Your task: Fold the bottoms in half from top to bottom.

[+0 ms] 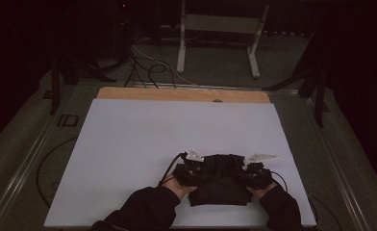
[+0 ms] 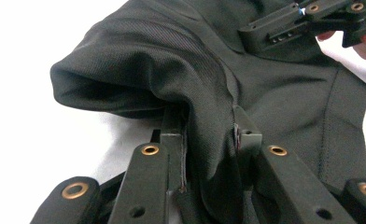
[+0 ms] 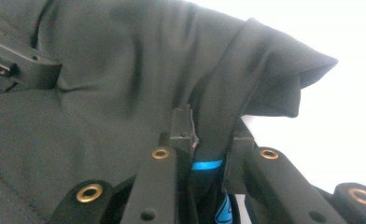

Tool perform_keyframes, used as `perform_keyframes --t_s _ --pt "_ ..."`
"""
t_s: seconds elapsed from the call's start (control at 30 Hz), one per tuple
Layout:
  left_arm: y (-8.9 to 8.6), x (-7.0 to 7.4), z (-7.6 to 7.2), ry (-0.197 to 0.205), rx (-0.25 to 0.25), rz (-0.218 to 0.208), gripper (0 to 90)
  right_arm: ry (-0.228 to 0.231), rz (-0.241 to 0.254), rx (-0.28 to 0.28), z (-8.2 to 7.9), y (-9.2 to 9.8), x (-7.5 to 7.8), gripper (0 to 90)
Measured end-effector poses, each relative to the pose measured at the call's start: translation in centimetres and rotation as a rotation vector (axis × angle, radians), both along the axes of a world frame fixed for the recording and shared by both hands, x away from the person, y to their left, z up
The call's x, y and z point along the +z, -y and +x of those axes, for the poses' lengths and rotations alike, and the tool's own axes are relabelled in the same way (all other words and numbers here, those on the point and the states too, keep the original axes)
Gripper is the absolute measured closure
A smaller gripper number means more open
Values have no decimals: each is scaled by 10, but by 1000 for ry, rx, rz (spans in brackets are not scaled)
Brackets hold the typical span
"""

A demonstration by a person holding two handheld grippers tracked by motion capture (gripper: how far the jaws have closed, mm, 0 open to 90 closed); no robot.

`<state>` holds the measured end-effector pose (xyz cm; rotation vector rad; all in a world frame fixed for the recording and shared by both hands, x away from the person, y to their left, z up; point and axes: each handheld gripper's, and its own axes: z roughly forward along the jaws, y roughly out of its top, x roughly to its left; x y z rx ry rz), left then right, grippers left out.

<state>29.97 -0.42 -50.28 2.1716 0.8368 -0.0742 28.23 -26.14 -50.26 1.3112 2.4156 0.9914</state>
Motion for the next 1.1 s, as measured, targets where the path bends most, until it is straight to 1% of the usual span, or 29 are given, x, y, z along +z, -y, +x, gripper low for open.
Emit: perform_keyframes --t_s 0.17,0.23,0.3,0.4,0.63,0.9,1.1 --pt "-1 5 1 16 -7 2 735 16 5 -4 0 0 4 785" --pt "-1 7 1 19 -7 -5 736 28 11 -7 0 0 6 785" --pt "-1 10 1 32 -8 -3 736 37 11 -9 0 0 7 785" --pt "-2 14 1 41 -10 -10 737 42 15 -11 0 1 10 785" --pt "-3 23 2 65 -21 -7 739 67 17 -11 2 0 19 785" --pt "-9 33 6 79 -16 -20 740 98 17 -2 6 -4 30 786" --pt "-14 42 9 99 -18 -21 741 118 18 3 11 -8 37 786"
